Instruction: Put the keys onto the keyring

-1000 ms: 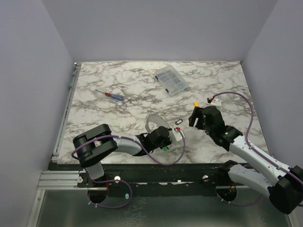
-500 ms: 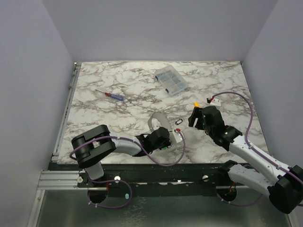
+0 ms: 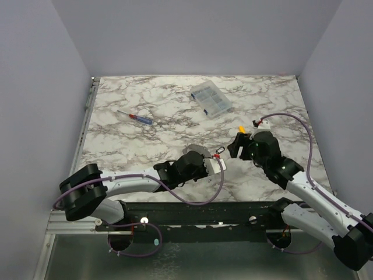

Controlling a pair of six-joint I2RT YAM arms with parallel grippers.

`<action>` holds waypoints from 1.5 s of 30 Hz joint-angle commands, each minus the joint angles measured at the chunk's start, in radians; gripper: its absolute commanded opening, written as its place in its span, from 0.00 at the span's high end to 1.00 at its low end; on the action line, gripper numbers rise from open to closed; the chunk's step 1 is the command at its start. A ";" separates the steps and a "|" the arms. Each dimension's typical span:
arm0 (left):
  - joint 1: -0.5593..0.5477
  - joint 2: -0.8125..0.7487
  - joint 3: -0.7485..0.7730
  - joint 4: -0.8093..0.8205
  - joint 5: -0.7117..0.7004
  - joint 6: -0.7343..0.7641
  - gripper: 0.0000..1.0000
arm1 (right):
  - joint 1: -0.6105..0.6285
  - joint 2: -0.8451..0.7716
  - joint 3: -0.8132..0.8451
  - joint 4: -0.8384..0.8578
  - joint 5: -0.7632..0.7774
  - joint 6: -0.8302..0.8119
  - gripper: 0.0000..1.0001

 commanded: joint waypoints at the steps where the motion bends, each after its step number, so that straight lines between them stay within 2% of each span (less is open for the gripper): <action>1: -0.005 -0.106 0.023 -0.081 0.052 0.034 1.00 | -0.002 -0.084 -0.010 0.111 -0.213 -0.084 0.23; 9: 0.005 -0.249 -0.004 -0.098 0.069 0.055 1.00 | -0.001 -0.238 -0.128 0.299 -0.494 -0.104 0.24; 17: 0.026 -0.352 0.005 -0.156 0.114 0.043 1.00 | -0.003 -0.377 -0.338 0.592 -0.640 -0.127 0.24; 20: 0.031 -0.397 -0.006 -0.153 0.141 0.030 1.00 | -0.001 -0.377 -0.372 0.684 -0.681 -0.114 0.24; 24: 0.034 -0.437 -0.020 -0.145 0.160 0.009 1.00 | 0.006 -0.293 -0.366 0.756 -0.759 -0.094 0.24; 29: 0.037 -0.483 -0.047 -0.103 0.172 -0.019 1.00 | 0.096 -0.198 -0.314 0.730 -0.670 -0.154 0.23; 35: 0.053 -0.499 -0.068 -0.072 0.157 -0.052 1.00 | 0.233 -0.096 -0.222 0.643 -0.537 -0.327 0.23; 45: 0.070 -0.529 -0.083 -0.029 0.183 -0.107 1.00 | 0.276 0.018 -0.186 0.691 -0.477 -0.422 0.31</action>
